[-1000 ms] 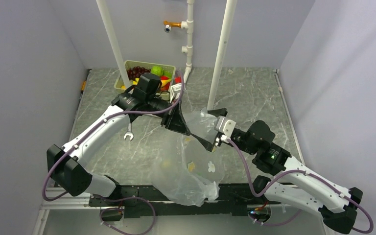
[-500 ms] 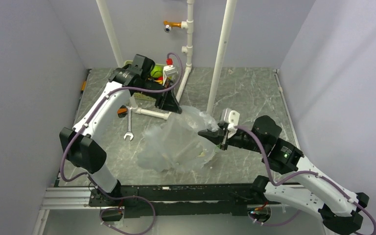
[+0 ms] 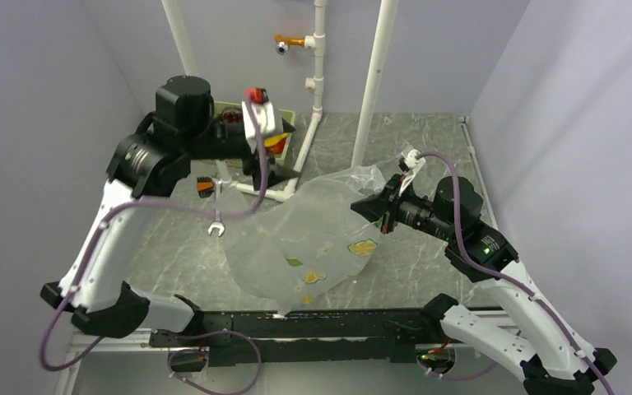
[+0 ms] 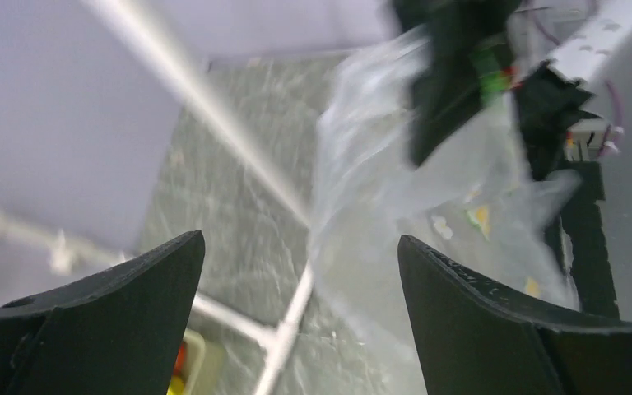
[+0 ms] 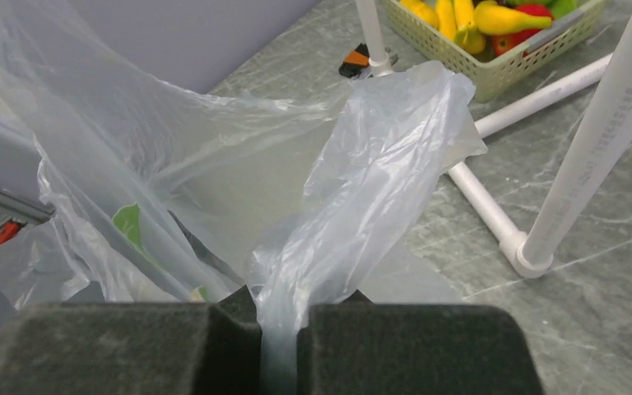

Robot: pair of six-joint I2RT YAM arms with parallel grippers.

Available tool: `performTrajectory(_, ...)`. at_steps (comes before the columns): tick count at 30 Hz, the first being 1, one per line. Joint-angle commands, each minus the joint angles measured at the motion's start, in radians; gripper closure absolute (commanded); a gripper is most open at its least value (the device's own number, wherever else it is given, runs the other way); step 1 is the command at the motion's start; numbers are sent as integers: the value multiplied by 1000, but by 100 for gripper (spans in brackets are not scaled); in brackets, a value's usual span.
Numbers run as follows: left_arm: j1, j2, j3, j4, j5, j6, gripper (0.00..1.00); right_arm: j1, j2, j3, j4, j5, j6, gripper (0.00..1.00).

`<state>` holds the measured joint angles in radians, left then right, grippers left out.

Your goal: Place the fake fruits into the plastic bag and tie a complex knot

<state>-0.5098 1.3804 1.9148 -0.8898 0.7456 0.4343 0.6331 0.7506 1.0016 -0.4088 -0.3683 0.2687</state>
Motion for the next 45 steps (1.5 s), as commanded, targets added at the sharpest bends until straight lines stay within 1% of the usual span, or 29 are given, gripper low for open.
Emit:
performTrajectory(1, -258, -3, 80, -223, -165, 225, 13, -4, -3, 26, 56, -8, 60, 100)
performTrajectory(2, -324, 10, 74, -265, -227, 258, 21, -4, -3, 32, 57, -13, 51, 100)
performTrajectory(4, -426, 37, 57, -335, -357, 320, 33, -4, -5, 49, 51, 1, 33, 100)
performTrajectory(5, -462, 56, 50, -369, -417, 336, 38, -5, -9, 56, 47, 12, 18, 100)
performTrajectory(6, -486, 78, 40, -403, -456, 323, 43, -5, -16, 61, 42, 23, 6, 100)
performTrajectory(9, -494, 78, -36, -457, -501, 262, 47, -10, -36, 83, 7, 35, -30, 100)
performTrajectory(11, -493, 32, -127, -446, -515, 239, 49, -24, -54, 90, -22, 70, -52, 100)
performTrajectory(13, -484, -45, -253, -445, -484, 254, 50, -50, -64, 100, -51, 130, -79, 100)
performTrajectory(15, -446, -144, -425, -398, -465, 253, 49, -69, -85, 104, -57, 172, -113, 100)
performTrajectory(16, -410, -194, -516, -357, -460, 255, 46, -78, -90, 106, -68, 188, -116, 100)
performTrajectory(18, -314, -280, -674, -259, -458, 264, 33, -103, -104, 100, -91, 190, -125, 100)
performTrajectory(19, -243, -312, -756, -199, -463, 271, 29, -111, -119, 89, -101, 192, -128, 100)
performTrajectory(21, -166, -355, -841, -89, -469, 276, 19, -120, -144, 64, -121, 194, -137, 100)
performTrajectory(23, -137, -370, -888, 10, -483, 279, 9, -125, -162, 44, -141, 171, -143, 100)
performTrajectory(24, -132, -371, -897, 63, -496, 263, 8, -126, -166, 37, -146, 144, -145, 100)
performTrajectory(25, -130, -370, -888, 102, -483, 259, 7, -126, -167, 34, -151, 93, -152, 100)
performTrajectory(26, -129, -367, -860, 128, -439, 263, 8, -127, -167, 33, -153, 39, -161, 100)
performTrajectory(27, -129, -364, -831, 145, -367, 264, 10, -127, -164, 29, -150, -29, -178, 100)
performTrajectory(28, -129, -362, -802, 167, -307, 259, 14, -127, -157, 26, -152, -89, -204, 100)
performTrajectory(29, -129, -360, -774, 184, -248, 256, 20, -127, -149, 26, -158, -126, -222, 93)
performTrajectory(31, -132, -349, -730, 181, -137, 294, 37, -126, -137, 31, -167, -151, -243, 63)
performTrajectory(32, -136, -345, -713, 166, -97, 328, 43, -127, -136, 35, -170, -151, -255, 42)
performTrajectory(33, -142, -341, -700, 143, -58, 366, 48, -128, -136, 40, -173, -130, -259, 30)
performTrajectory(35, -153, -346, -700, 89, -1, 465, 56, -127, -134, 53, -187, -80, -273, 13)
performTrajectory(36, -166, -355, -716, 70, -4, 516, 58, -128, -132, 62, -199, -57, -294, 6)
performTrajectory(38, -196, -374, -754, 59, -33, 589, 59, -127, -118, 83, -214, -37, -324, 1)
performTrajectory(42, -309, -386, -806, 64, -122, 649, 60, -127, -91, 105, -161, -50, -349, 0)
performTrajectory(45, -360, -387, -833, 111, -168, 643, 60, -128, -66, 108, -126, -65, -348, 0)
